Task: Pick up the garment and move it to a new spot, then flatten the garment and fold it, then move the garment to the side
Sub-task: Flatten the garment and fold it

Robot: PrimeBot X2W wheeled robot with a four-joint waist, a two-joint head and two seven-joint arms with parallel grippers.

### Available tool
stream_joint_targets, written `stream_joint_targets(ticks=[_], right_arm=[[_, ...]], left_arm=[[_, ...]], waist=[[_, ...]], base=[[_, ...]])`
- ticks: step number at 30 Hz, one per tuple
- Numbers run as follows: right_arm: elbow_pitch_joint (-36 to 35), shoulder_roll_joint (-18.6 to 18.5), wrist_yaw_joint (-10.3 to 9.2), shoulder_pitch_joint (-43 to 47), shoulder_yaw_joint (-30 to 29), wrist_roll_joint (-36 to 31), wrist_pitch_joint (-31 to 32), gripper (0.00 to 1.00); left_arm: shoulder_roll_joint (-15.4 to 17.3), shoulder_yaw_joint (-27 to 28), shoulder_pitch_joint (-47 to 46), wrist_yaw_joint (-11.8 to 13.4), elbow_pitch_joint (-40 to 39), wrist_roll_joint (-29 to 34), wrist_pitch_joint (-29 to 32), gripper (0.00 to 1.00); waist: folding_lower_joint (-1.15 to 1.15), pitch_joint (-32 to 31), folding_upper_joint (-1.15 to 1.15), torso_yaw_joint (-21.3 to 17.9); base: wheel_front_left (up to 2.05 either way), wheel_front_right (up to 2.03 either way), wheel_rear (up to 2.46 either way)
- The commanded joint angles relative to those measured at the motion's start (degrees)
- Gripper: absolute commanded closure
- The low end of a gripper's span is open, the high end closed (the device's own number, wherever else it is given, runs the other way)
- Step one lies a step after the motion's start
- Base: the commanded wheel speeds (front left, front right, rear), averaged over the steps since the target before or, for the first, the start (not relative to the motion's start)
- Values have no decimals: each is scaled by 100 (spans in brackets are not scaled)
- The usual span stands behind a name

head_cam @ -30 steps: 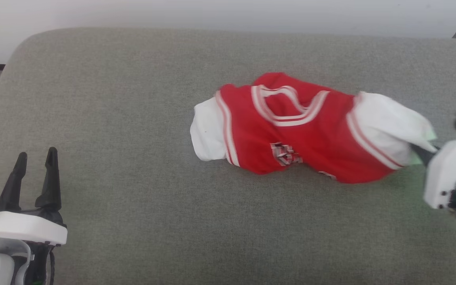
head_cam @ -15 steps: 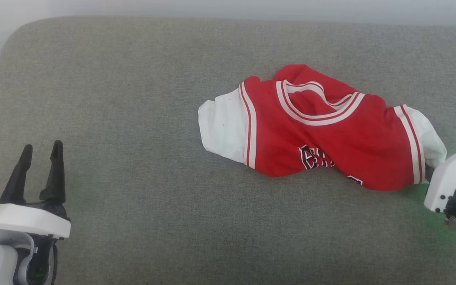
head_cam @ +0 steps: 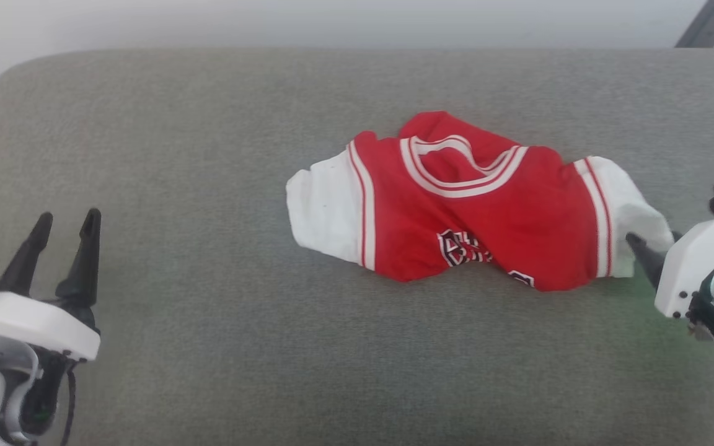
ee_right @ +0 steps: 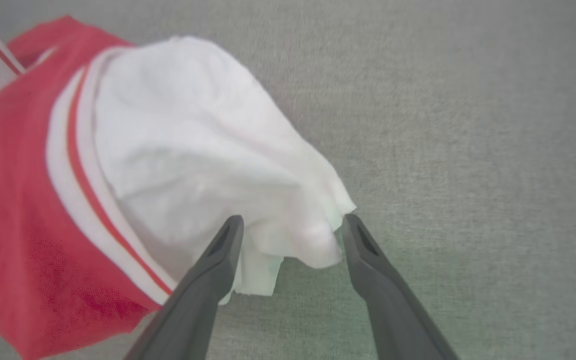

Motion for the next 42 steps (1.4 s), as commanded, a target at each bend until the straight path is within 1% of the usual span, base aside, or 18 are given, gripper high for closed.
stream_joint_targets(ticks=[1,6,13,17,21,28,30,31,32,34,36,37,39,42], right_arm=[[-164,-20,0,73,22,96,-146,0],[-821,38,0,271,54,100,-794,0],[-1576,364,0,475,242,-176,-1956,0],[-1806,639,0,513,280,-354,-2640,0],[-1854,906,0,568,337,-479,-3143,0],[-1736,1209,0,610,477,-554,-3516,0],[-1686,1259,0,610,507,-535,-3561,0],[-1686,1259,0,610,507,-535,-3561,0],[-1664,1267,0,601,517,-539,-3578,0],[-1599,1311,0,581,532,-495,-3599,0],[-1556,1337,0,553,570,-476,-3625,0],[-1514,1356,0,525,587,-447,-3650,0],[-1472,1363,0,496,605,-467,-3673,0],[-1397,1387,0,452,614,-439,-3715,0]], left_arm=[[80,-17,-134,41,-74,-5,125,0],[249,-108,-262,60,-297,-108,640,0],[483,-395,-623,161,-604,-142,1588,0],[633,-585,-909,210,-624,-211,2230,0],[758,-774,-1263,201,-478,-261,2849,0],[847,-1201,-1836,328,167,-251,4045,0],[826,-1276,-1965,455,435,-319,4432,0],[826,-1276,-1965,455,435,-319,4432,0],[875,-1364,-2011,463,523,-269,4615,0],[859,-1424,-2154,626,783,-311,4980,0],[924,-1567,-2218,740,1023,-211,5327,0],[878,-1608,-2336,857,1245,-241,5576,0],[774,-1609,-2435,995,1478,-305,5754,0],[625,-1726,-2495,1124,1756,-341,6037,0]], waist=[[0,-85,0,-120],[0,-197,0,-408],[0,-288,0,-920],[0,-264,0,-1274],[0,-197,0,-1626],[0,39,0,-2112],[0,116,0,-2220],[0,116,0,-2220],[0,152,0,-2266],[0,225,0,-2342],[0,299,0,-2401],[0,375,0,-2447],[0,447,0,-2477],[0,536,0,-2494]], base=[[0,0,0],[0,0,0],[0,0,0],[0,0,0],[0,0,0],[0,0,0],[0,0,0],[0,0,0],[0,0,0],[0,0,0],[0,0,0],[0,0,0],[0,0,0],[0,0,0]])
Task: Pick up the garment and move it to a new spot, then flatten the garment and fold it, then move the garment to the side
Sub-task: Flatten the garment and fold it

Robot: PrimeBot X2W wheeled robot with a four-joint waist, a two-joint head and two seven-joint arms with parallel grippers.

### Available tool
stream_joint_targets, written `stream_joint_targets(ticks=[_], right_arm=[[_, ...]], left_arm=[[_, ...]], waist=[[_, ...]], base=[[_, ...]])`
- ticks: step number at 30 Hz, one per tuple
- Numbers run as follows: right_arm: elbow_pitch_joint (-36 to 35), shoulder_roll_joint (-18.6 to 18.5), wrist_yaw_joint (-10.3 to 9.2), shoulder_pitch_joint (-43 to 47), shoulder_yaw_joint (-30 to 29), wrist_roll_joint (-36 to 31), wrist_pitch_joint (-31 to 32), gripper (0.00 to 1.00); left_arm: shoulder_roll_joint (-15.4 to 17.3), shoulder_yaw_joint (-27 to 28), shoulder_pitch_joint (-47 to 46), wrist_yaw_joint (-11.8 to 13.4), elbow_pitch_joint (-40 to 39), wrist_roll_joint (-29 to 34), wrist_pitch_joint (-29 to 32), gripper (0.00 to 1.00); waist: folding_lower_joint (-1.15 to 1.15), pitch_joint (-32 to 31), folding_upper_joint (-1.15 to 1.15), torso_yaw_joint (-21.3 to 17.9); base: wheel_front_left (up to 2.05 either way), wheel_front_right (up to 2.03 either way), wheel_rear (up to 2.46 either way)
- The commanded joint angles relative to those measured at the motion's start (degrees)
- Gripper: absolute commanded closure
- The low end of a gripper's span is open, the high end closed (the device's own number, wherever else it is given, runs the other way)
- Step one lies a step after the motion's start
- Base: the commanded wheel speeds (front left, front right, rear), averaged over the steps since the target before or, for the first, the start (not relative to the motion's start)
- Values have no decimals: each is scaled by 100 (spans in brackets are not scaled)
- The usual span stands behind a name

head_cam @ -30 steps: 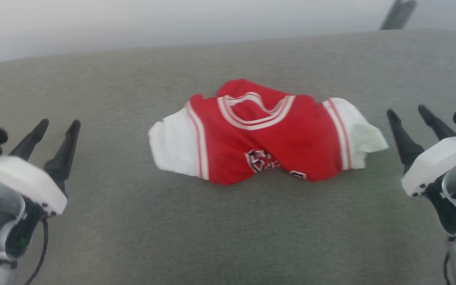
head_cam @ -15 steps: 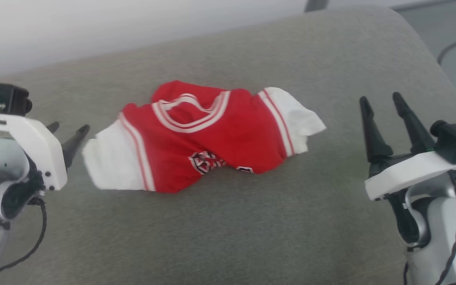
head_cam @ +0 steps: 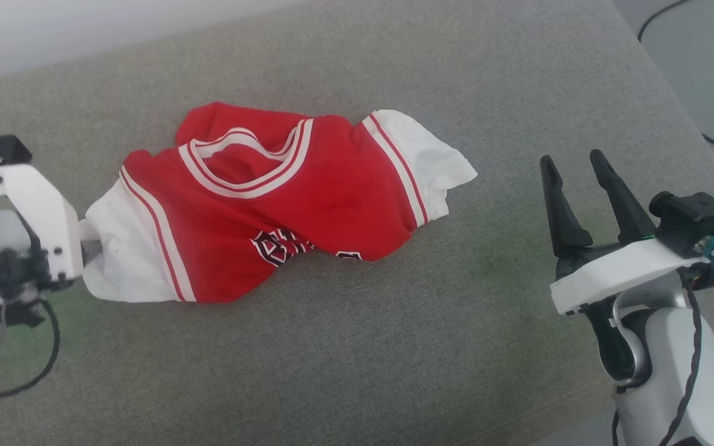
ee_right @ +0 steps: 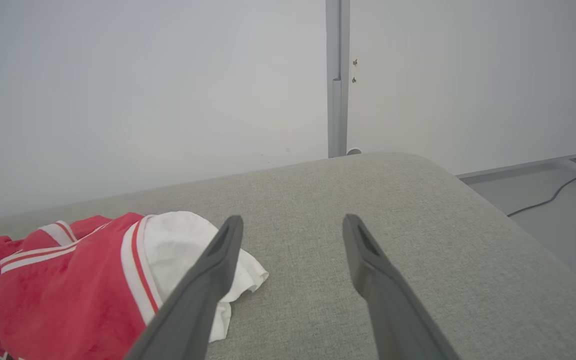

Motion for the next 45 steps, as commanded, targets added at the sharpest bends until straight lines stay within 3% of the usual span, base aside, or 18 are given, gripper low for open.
stream_joint_targets(ticks=[1,4,5,6,14,22,37,45], right_arm=[[37,33,0,-62,16,8,-53,0],[78,38,0,-114,18,-43,-84,0],[93,44,0,-137,14,-66,-90,0],[105,49,0,-158,8,-76,-97,0],[172,32,0,-254,-61,-183,-126,0],[166,-38,0,-193,-270,-323,-19,0],[22,-127,0,31,-430,-489,255,0],[39,-136,-1,105,-383,-449,329,0]], left_arm=[[-215,-92,113,33,173,-78,56,0],[-392,-145,54,22,341,-164,150,4],[-435,-167,24,-47,374,-190,148,79],[-475,-170,0,-91,423,-236,165,100],[-391,-122,-242,-227,647,-227,58,100],[26,241,-199,-190,431,-288,-282,100],[750,843,1272,447,-915,-507,-488,100],[479,1009,1952,477,-985,-794,-754,100]], waist=[[0,52,0,-15],[0,107,0,6],[0,122,0,18],[0,136,0,30],[0,159,0,203],[0,20,0,573],[0,-310,0,1106],[0,-347,0,1170]], base=[[0,0,0],[0,0,0],[0,0,0],[0,0,0],[0,0,0],[0,0,0],[0,0,0],[0,0,0]])
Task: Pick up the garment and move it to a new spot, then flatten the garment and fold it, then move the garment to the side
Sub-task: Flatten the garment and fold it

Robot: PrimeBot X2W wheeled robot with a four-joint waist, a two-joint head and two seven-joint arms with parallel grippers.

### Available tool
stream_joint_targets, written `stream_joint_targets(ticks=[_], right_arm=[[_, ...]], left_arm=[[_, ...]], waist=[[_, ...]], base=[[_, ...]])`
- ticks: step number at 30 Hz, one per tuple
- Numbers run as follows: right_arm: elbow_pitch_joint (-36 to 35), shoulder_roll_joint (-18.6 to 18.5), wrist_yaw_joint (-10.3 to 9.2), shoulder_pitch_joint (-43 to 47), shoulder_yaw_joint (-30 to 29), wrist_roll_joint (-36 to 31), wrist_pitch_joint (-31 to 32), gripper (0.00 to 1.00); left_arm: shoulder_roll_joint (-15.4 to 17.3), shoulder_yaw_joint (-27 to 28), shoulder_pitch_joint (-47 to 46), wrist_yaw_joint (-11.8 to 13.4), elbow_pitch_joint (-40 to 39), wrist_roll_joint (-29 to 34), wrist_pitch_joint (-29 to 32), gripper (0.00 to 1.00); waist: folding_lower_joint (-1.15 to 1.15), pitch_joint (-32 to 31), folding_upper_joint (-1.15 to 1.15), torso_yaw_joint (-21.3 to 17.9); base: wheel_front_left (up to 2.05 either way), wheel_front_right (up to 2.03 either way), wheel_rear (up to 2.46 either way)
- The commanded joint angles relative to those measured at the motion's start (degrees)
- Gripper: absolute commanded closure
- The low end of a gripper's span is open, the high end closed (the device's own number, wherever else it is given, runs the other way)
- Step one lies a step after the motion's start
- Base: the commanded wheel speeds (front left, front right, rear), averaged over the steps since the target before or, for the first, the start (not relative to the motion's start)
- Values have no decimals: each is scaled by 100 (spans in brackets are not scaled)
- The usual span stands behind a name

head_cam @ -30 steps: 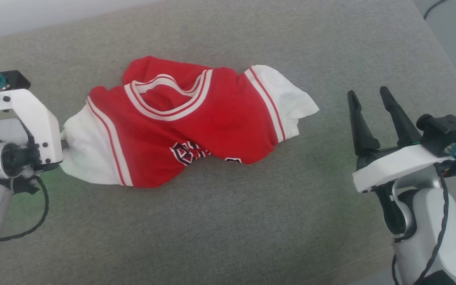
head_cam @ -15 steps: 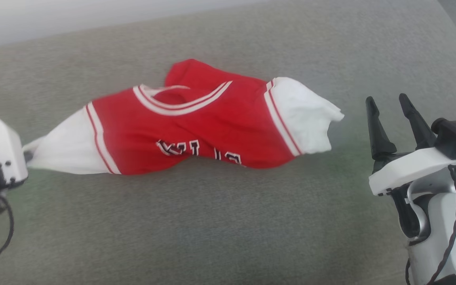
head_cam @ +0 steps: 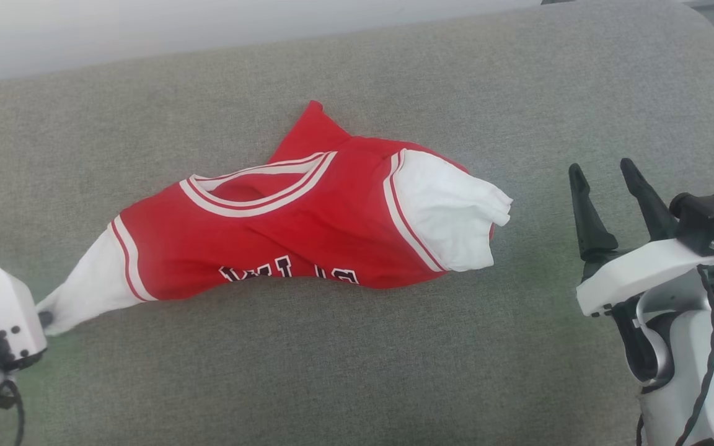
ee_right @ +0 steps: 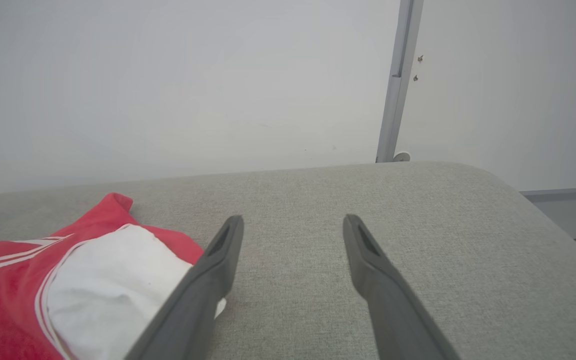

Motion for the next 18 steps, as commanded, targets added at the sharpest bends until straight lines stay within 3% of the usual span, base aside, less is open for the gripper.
stream_joint_targets(ticks=[1,4,5,6,7,8,13,18], right_arm=[[9,-16,-2,33,13,6,7,0],[19,-29,-2,25,68,41,38,0],[20,-37,-2,23,76,36,43,0],[20,-48,-2,24,84,39,43,0],[22,-57,-1,26,92,47,55,0],[23,-64,-2,28,109,56,73,0],[16,-107,-1,46,214,105,171,0],[-8,-230,-2,58,395,256,382,0]], left_arm=[[-30,10,80,-17,14,-21,-32,100],[-116,8,56,-86,80,-65,-121,98],[-145,10,30,-126,74,-59,-185,64],[-185,30,6,-146,92,-79,-244,47],[-207,36,-11,-167,117,-95,-276,6],[-194,30,-31,-181,121,-71,-331,0],[-193,101,-104,-292,30,29,-673,0],[-247,226,-4,-447,-309,246,-1438,0]], waist=[[0,-5,0,1],[0,-19,0,9],[0,-22,0,14],[0,-25,0,20],[0,-29,0,27],[0,-32,0,34],[0,-39,0,99],[0,-40,0,225]], base=[[0,0,0],[0,0,0],[0,0,0],[0,0,0],[0,0,0],[0,0,0],[0,0,0],[0,0,0]])
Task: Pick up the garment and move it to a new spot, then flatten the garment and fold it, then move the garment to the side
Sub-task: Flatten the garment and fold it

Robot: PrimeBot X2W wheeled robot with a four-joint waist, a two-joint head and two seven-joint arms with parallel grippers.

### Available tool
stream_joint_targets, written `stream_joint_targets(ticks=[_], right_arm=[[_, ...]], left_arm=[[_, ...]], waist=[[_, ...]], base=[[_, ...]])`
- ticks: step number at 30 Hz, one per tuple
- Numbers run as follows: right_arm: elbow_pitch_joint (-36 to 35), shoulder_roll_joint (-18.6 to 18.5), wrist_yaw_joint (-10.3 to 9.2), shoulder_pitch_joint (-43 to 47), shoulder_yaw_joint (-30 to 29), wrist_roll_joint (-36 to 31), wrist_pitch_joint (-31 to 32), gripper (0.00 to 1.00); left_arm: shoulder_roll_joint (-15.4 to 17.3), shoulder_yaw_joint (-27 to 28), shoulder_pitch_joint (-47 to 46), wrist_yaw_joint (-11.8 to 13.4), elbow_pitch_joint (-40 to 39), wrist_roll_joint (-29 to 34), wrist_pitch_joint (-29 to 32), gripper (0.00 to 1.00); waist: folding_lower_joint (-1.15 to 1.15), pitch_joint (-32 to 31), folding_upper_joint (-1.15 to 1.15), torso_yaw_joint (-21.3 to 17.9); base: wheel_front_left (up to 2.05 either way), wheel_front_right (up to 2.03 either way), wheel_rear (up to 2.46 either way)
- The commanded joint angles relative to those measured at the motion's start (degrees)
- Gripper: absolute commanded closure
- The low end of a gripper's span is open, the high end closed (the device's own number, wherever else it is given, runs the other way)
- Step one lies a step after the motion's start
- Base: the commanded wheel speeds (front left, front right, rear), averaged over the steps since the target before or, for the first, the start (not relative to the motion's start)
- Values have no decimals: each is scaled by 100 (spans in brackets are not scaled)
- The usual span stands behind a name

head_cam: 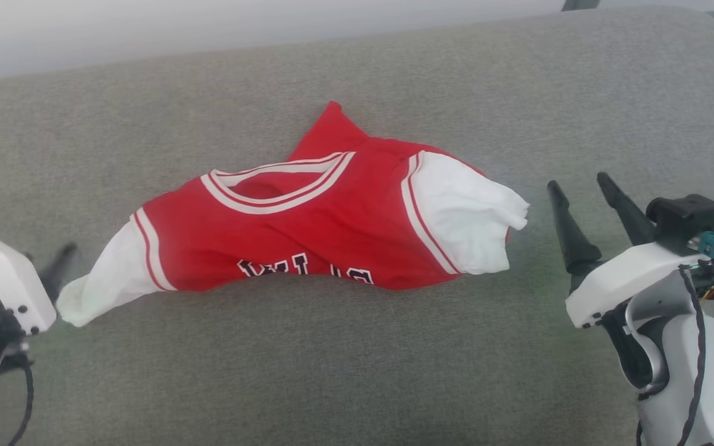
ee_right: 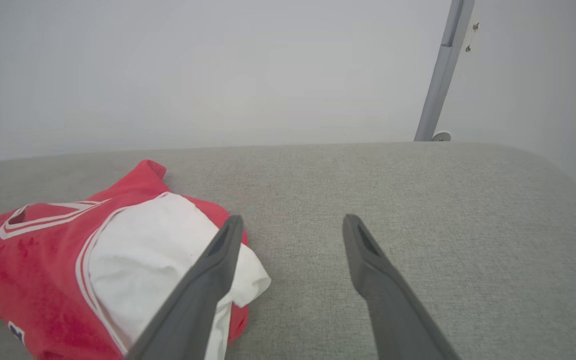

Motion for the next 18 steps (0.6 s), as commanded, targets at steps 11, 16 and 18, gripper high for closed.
stream_joint_targets(ticks=[11,16,18], right_arm=[[-98,-559,-1,-127,848,676,1250,0],[-103,-771,0,-253,1041,764,1712,0],[-74,-879,-1,-334,1098,723,1927,0]], left_arm=[[-462,478,745,-275,-665,696,-2825,0],[-698,612,999,-340,-723,827,-3631,0],[-819,642,1105,-358,-707,866,-3996,0]], waist=[[0,84,0,429],[0,130,0,597],[0,164,0,698]], base=[[0,0,0],[0,0,0],[0,0,0]])
